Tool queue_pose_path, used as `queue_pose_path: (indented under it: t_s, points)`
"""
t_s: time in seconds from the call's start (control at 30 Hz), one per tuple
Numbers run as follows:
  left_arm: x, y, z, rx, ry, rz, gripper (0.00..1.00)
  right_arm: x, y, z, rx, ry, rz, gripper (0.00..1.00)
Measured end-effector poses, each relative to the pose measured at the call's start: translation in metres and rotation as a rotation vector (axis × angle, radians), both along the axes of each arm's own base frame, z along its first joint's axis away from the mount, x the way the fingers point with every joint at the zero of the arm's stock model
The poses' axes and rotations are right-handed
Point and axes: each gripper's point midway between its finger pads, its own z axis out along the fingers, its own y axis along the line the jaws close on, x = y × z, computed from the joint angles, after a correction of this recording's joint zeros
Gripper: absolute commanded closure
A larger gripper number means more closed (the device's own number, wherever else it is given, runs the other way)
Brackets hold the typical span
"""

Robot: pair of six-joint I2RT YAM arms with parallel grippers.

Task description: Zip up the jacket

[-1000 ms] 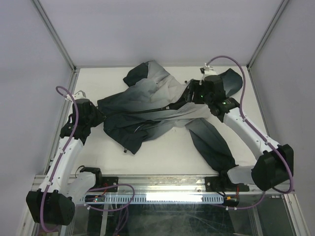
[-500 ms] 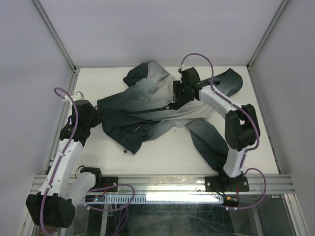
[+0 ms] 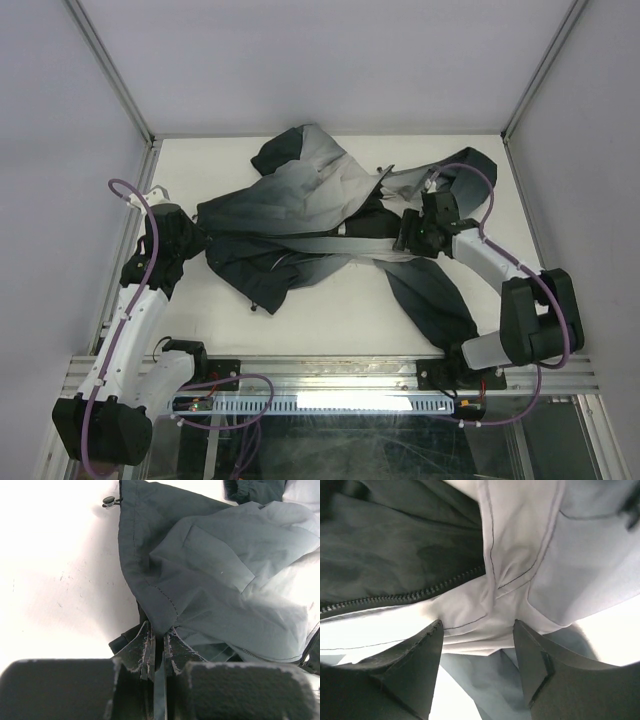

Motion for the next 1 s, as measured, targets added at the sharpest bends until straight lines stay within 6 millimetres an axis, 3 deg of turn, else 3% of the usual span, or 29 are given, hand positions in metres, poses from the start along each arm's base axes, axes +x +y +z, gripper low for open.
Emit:
queue_pose_path:
  t_s: [0.1,0.2,0.3,0.47,0.57,0.67,0.77,0.87,1.0]
  points:
    - [0.0,0.0,0.0,0.002,0.0,-0.001,1.0,-0.014,0.002,-0.017,0.012,0.04,-0.002,0.4]
    - [0.0,0.001,0.0,0.005,-0.002,0.002,1.0,-0.013,0.01,-0.008,0.01,0.016,0.03,0.4]
    - [-0.001,0.002,0.002,0.008,-0.009,0.004,1.0,-0.002,0.025,0.024,0.023,-0.069,0.085,0.4]
    - [-0.002,0.002,0.007,0.009,-0.026,0.006,1.0,0.024,0.07,0.104,0.155,-0.296,0.21,0.43]
    - [-0.002,0.002,0.008,0.008,-0.032,0.006,1.0,0.025,0.1,0.122,0.267,-0.336,0.262,0.45]
    - [-0.003,0.002,0.009,0.008,-0.035,0.006,1.0,0.026,0.127,0.114,0.365,-0.291,0.279,0.46]
    - [-0.003,0.002,0.01,0.008,-0.036,0.006,1.0,0.025,0.148,0.091,0.437,-0.214,0.277,0.47]
    - [-0.004,0.002,0.008,0.008,-0.033,0.006,1.0,0.023,0.163,0.065,0.473,-0.135,0.27,0.47]
    - [-0.004,0.002,0.006,0.008,-0.028,0.005,1.0,0.024,0.172,0.051,0.495,-0.098,0.262,0.48]
